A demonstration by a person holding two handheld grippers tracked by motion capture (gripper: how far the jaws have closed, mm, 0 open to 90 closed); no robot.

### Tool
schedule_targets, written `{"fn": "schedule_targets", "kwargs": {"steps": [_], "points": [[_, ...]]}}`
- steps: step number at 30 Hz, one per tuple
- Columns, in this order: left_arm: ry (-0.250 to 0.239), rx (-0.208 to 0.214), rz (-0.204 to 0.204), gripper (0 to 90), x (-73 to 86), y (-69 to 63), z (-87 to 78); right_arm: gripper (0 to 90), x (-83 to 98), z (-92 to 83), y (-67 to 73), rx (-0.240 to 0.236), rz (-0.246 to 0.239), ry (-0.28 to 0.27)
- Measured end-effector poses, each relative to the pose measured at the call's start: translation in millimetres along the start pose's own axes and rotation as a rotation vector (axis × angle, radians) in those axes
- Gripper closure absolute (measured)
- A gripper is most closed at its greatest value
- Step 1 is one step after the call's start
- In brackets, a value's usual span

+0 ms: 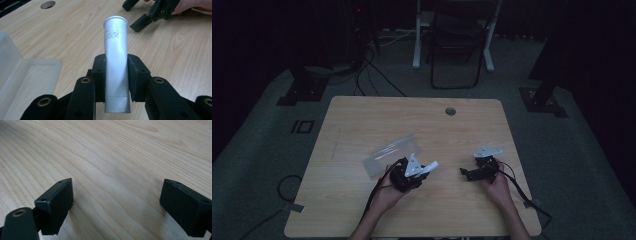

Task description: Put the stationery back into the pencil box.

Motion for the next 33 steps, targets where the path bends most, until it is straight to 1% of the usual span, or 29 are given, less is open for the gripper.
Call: {"fn": "schedule_targets", "kwargs": {"steps": [10, 25, 33], "points": [[-0.007, -0.007, -0.005, 70.5, 0.5, 6.3, -3.3, 11.6, 0.0, 0.0, 0.0, 0.0, 0.0, 0.0], [-0.001, -0.021, -0.006, 70.5, 0.5, 16.0, -6.9, 11.6, 0.0, 0.0, 0.0, 0.0, 0.0, 0.0], [-0.002, -0.033, -0.018, 70.5, 0.8, 23.0, -9.4, 11.6, 0.0, 0.0, 0.0, 0.0, 0.0, 0.0]]}}
Point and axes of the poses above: each handheld gripper's, and its own axes: z roughly forward along the jaws, x roughly out of its underside, y roughly to its left, the point moved 10 cm from there along z, roughly forward along the jaws, and after that the axes turned 8 degrees about -z, right-handed, at the moved point
